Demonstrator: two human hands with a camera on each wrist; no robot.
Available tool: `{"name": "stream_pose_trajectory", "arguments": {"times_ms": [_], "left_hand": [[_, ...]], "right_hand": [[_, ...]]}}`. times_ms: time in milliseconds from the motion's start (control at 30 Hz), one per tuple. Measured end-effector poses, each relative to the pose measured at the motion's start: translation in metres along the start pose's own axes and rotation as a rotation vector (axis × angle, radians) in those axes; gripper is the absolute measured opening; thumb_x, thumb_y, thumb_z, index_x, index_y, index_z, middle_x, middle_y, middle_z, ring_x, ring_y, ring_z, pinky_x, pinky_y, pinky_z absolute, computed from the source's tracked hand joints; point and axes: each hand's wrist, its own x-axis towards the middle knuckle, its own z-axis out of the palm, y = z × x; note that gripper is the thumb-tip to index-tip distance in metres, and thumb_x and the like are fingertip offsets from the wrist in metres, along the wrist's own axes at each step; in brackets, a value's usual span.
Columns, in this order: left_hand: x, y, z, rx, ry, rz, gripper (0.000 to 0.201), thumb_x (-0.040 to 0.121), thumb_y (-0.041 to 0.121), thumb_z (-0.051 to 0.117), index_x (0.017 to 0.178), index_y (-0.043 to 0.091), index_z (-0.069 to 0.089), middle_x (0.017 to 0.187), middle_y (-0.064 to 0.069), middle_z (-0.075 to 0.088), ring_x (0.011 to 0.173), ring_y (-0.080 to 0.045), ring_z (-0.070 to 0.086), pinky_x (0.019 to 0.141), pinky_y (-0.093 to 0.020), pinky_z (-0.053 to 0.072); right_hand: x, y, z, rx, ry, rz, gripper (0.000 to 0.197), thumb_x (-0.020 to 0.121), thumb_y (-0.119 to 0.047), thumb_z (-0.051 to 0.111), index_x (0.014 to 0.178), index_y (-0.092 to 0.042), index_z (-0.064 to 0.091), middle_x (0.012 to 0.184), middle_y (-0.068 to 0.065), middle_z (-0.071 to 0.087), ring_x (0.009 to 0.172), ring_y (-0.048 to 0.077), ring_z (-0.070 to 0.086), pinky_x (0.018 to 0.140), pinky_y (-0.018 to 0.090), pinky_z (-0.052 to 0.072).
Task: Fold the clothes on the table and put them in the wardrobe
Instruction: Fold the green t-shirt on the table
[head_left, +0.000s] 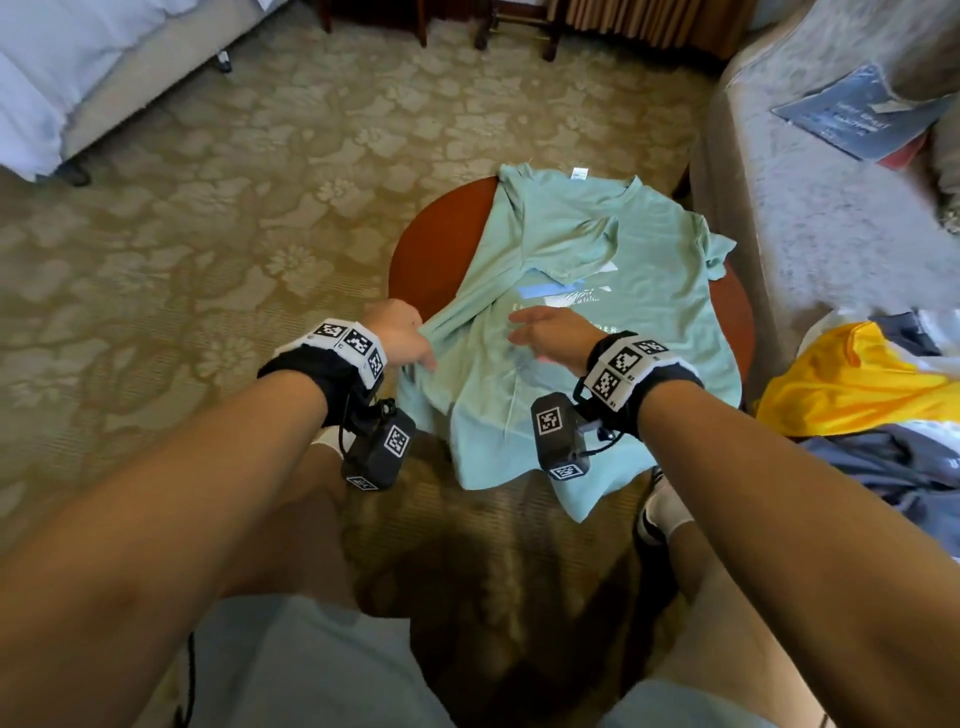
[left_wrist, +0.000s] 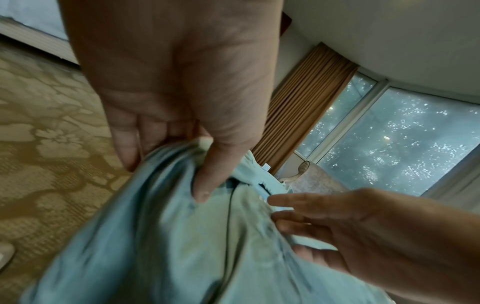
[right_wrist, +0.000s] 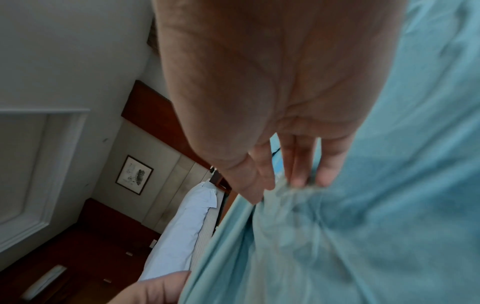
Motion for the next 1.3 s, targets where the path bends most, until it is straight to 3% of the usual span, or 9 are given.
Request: {"name": "stream_pose_trajectory", "arguments": {"times_ms": [100, 200, 400, 567, 833, 933, 1033, 1133, 1300], "left_hand": [[-0.007, -0.005, 0.005, -0.008, 0.137, 0.079, 0.016, 0.077, 0.011, 0.075, 0.086, 0.006, 0.062, 0.077, -0.002, 0.055, 0.077, -0.022, 0.056, 0.051, -0.023, 0.037], [-0.010, -0.004, 0.001, 0.006, 0.282, 0.144, 0.014, 0.085, 0.010, 0.069, 0.088, 0.010, 0.055, 0.079, -0.001, 0.053, 0.078, -0.021, 0.053, 0.051, -0.021, 0.033], [-0.006, -0.027, -0.005, 0.076, 0.341, 0.013, 0.015, 0.093, 0.004, 0.053, 0.095, -0.003, 0.066, 0.096, -0.016, 0.067, 0.091, -0.032, 0.064, 0.080, -0.038, 0.053], [-0.010, -0.049, -0.004, -0.188, 0.253, -0.172, 0.009, 0.089, -0.006, 0.057, 0.085, -0.002, 0.064, 0.087, -0.022, 0.070, 0.080, -0.035, 0.072, 0.076, -0.049, 0.059], [-0.017, -0.034, 0.026, -0.228, 0.103, -0.077, 0.049, 0.085, 0.040, 0.070, 0.116, 0.006, 0.055, 0.112, -0.006, 0.062, 0.108, -0.027, 0.058, 0.088, -0.035, 0.046], [-0.012, -0.027, 0.039, -0.313, 0.110, -0.101, 0.089, 0.079, 0.042, 0.076, 0.146, 0.007, 0.029, 0.143, -0.012, 0.047, 0.128, -0.031, 0.048, 0.102, -0.040, 0.041], [-0.009, -0.024, 0.041, -0.399, 0.078, -0.139, 0.092, 0.079, 0.043, 0.075, 0.149, 0.011, 0.026, 0.144, -0.011, 0.046, 0.124, -0.030, 0.050, 0.102, -0.040, 0.043], [-0.004, -0.025, 0.037, -0.453, 0.070, -0.200, 0.094, 0.065, 0.058, 0.077, 0.139, 0.011, 0.045, 0.135, -0.010, 0.055, 0.115, -0.029, 0.058, 0.099, -0.042, 0.048], [-0.002, -0.020, 0.037, -0.244, 0.149, -0.206, 0.073, 0.084, 0.056, 0.062, 0.132, 0.002, 0.052, 0.133, -0.017, 0.055, 0.118, -0.035, 0.054, 0.095, -0.038, 0.045]], "right_hand": [[0.002, 0.000, 0.010, -0.318, -0.040, 0.027, 0.059, 0.094, -0.040, 0.057, 0.149, -0.032, 0.039, 0.160, 0.003, 0.025, 0.149, 0.028, 0.017, 0.122, 0.044, 0.016], [0.004, 0.006, 0.017, -0.418, 0.023, 0.073, 0.075, 0.081, -0.047, 0.068, 0.146, -0.052, 0.032, 0.156, 0.001, 0.016, 0.145, 0.034, 0.014, 0.118, 0.054, 0.021], [0.000, 0.004, 0.015, -0.545, 0.050, 0.095, 0.086, 0.078, -0.027, 0.072, 0.148, -0.052, 0.027, 0.154, 0.004, 0.014, 0.142, 0.037, 0.020, 0.115, 0.053, 0.028], [-0.002, 0.006, 0.010, -0.528, 0.076, 0.118, 0.089, 0.076, -0.023, 0.072, 0.149, -0.048, 0.028, 0.155, 0.005, 0.015, 0.144, 0.037, 0.021, 0.115, 0.053, 0.030], [-0.013, 0.029, -0.008, -0.058, 0.447, 0.130, 0.053, 0.083, -0.017, 0.063, 0.135, -0.023, 0.055, 0.138, 0.009, 0.049, 0.109, 0.027, 0.060, 0.093, 0.035, 0.052], [-0.030, 0.062, -0.031, -0.091, 0.702, 0.347, 0.054, 0.086, -0.020, 0.052, 0.139, -0.019, 0.045, 0.143, 0.013, 0.037, 0.128, 0.033, 0.046, 0.106, 0.040, 0.041], [-0.049, 0.096, -0.053, 0.004, 0.847, 0.553, 0.057, 0.090, -0.027, 0.049, 0.143, -0.010, 0.038, 0.148, 0.015, 0.035, 0.136, 0.034, 0.035, 0.111, 0.042, 0.028], [-0.057, 0.128, -0.067, 0.219, 0.861, 0.647, 0.060, 0.095, -0.030, 0.046, 0.147, -0.004, 0.034, 0.152, 0.015, 0.036, 0.138, 0.033, 0.034, 0.117, 0.042, 0.023], [-0.062, 0.157, -0.073, 0.143, 0.612, 0.561, 0.056, 0.101, -0.044, 0.042, 0.138, -0.004, 0.052, 0.141, 0.019, 0.052, 0.129, 0.033, 0.049, 0.099, 0.035, 0.040]]}}
